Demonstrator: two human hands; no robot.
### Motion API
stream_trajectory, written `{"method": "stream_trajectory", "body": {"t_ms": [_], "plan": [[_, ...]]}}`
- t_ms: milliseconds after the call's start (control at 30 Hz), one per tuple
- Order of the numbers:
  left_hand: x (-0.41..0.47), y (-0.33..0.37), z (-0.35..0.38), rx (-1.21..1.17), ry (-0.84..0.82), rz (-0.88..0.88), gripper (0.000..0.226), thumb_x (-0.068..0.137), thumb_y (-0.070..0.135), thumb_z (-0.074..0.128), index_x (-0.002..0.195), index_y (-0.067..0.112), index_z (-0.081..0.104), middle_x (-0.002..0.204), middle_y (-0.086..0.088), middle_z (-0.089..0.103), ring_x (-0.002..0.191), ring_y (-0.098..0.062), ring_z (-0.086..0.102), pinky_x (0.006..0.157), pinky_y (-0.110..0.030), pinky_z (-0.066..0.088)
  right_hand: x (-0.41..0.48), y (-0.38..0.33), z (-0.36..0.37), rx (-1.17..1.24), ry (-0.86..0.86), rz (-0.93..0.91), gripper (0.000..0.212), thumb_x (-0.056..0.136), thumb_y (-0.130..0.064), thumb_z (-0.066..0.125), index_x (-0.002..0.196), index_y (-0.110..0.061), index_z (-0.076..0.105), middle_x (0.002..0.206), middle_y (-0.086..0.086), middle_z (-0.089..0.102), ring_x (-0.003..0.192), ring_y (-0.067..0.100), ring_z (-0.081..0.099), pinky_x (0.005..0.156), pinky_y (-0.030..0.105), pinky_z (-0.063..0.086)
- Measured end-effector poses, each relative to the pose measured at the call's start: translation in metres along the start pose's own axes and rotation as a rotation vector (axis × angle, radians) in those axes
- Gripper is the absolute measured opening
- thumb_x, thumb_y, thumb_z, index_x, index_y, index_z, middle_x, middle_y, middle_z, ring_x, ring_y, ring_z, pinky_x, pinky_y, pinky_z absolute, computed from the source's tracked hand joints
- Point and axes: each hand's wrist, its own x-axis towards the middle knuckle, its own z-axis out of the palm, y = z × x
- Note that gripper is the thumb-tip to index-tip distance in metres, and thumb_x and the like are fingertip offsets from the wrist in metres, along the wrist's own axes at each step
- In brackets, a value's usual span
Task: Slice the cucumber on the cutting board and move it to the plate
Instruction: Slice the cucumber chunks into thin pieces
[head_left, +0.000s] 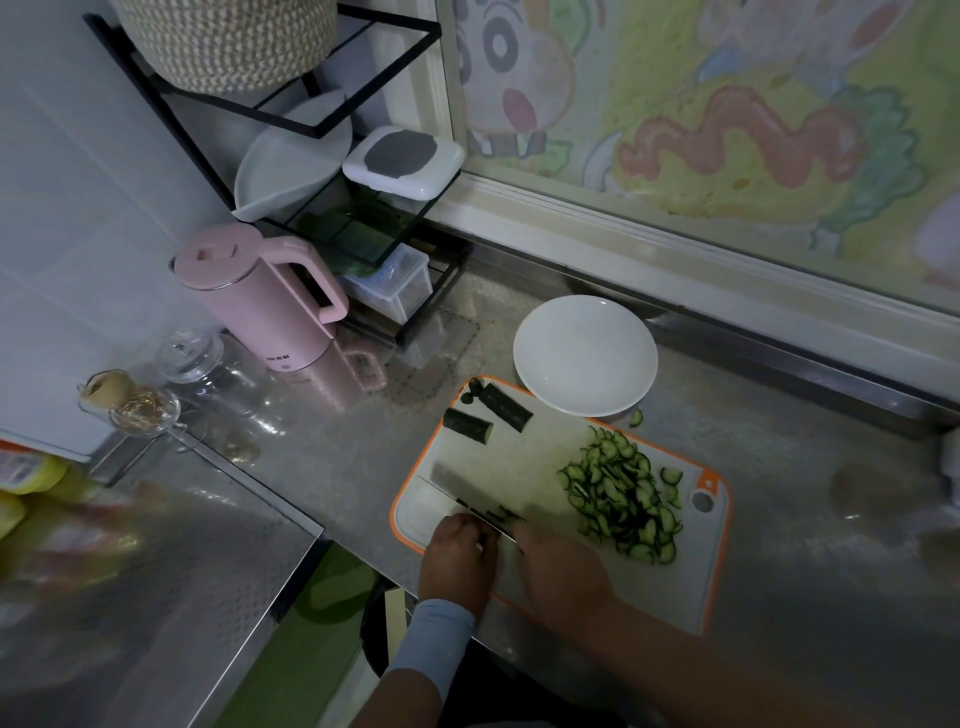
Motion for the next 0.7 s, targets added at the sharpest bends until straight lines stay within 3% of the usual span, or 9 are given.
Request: {"method": "stream_trajectory", "body": {"t_ms": [67, 133, 300, 533, 700], "plan": [[0.0, -0.001, -0.001, -0.002, -0.001, -0.002, 0.007, 0.071, 0.009, 0.072, 0.072, 0.016, 0.072, 0.077, -0.003, 0.063, 0.073, -0.021, 0.06, 0.062, -0.02, 0.042, -0.003, 0.004, 0.004, 0.042, 0.019, 0.006, 0.035, 0.101, -0.025, 0.03, 0.135, -0.023, 0.038, 0.108, 0.005, 0.065, 0.1, 0.026, 0.062, 0.079, 0.035, 0.046], [0.0, -0.001, -0.001, 0.007, 0.003, -0.027, 0.008, 0.078, 0.011, 0.067, 0.08, 0.014, 0.073, 0.087, -0.004, 0.064, 0.081, -0.021, 0.06, 0.067, -0.019, 0.039, -0.008, 0.005, 0.003, 0.06, 0.045, 0.013, 0.037, 0.101, -0.027, 0.03, 0.138, -0.025, 0.037, 0.109, 0.004, 0.065, 0.1, 0.026, 0.062, 0.078, 0.035, 0.045], [0.0, -0.001, 0.001, -0.019, 0.031, -0.008, 0.011, 0.067, 0.006, 0.078, 0.066, 0.015, 0.071, 0.074, -0.004, 0.065, 0.068, -0.022, 0.062, 0.061, -0.019, 0.043, -0.011, 0.007, 0.001, 0.11, 0.012, 0.015, 0.037, 0.099, -0.026, 0.033, 0.136, -0.022, 0.038, 0.107, 0.004, 0.065, 0.099, 0.025, 0.062, 0.075, 0.035, 0.045], [-0.001, -0.009, 0.006, -0.053, 0.04, 0.029, 0.011, 0.067, 0.008, 0.078, 0.069, 0.016, 0.071, 0.078, -0.002, 0.062, 0.073, -0.019, 0.061, 0.065, -0.017, 0.045, 0.002, -0.001, 0.001, 0.023, -0.049, 0.037, 0.025, 0.101, -0.023, 0.03, 0.123, -0.021, 0.041, 0.114, 0.004, 0.061, 0.104, 0.025, 0.061, 0.081, 0.034, 0.046], [-0.003, -0.009, 0.009, -0.086, 0.056, -0.003, 0.011, 0.069, 0.007, 0.076, 0.069, 0.016, 0.069, 0.079, -0.003, 0.061, 0.073, -0.023, 0.06, 0.064, -0.024, 0.048, -0.001, -0.002, -0.004, 0.043, -0.026, 0.028, 0.032, 0.102, -0.026, 0.028, 0.131, -0.022, 0.039, 0.112, 0.004, 0.063, 0.103, 0.025, 0.061, 0.08, 0.035, 0.045]]}}
